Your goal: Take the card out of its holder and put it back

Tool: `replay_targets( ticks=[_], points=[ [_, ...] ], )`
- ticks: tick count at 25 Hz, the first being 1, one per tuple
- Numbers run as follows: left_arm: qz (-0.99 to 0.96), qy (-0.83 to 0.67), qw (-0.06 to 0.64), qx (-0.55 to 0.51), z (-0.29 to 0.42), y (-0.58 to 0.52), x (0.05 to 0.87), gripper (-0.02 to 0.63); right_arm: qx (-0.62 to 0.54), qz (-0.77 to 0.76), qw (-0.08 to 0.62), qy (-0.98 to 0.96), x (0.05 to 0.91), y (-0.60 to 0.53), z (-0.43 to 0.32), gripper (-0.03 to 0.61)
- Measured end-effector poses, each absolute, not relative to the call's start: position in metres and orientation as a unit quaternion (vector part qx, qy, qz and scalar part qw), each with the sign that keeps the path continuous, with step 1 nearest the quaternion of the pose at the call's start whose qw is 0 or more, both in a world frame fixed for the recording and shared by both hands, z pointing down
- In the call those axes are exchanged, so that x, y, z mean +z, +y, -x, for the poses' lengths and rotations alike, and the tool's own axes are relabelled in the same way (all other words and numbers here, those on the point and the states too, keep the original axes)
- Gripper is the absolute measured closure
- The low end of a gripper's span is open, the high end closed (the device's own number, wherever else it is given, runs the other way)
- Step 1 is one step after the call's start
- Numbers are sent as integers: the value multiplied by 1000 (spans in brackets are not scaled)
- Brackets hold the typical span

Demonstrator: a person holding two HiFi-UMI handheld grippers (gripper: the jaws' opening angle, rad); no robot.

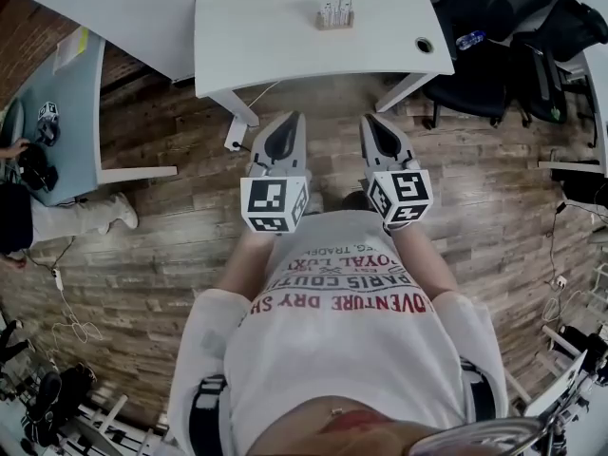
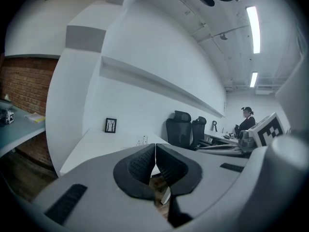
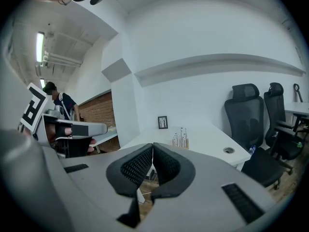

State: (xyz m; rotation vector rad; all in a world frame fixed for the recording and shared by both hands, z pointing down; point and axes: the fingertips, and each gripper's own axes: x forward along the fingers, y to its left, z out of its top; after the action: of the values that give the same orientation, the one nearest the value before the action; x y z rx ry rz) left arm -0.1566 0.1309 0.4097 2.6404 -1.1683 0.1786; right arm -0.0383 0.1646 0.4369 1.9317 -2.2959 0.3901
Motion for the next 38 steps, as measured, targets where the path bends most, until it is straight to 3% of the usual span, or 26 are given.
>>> replay_targets(
  ticks=[19, 38],
  points=[
    [-882, -449, 120, 74, 85, -2, 421, 589, 129, -585, 53, -799, 444, 12, -30, 553],
    [-815, -546, 166, 99, 27, -133, 457, 589, 187, -461, 84, -864, 488, -132, -103, 552]
  ],
)
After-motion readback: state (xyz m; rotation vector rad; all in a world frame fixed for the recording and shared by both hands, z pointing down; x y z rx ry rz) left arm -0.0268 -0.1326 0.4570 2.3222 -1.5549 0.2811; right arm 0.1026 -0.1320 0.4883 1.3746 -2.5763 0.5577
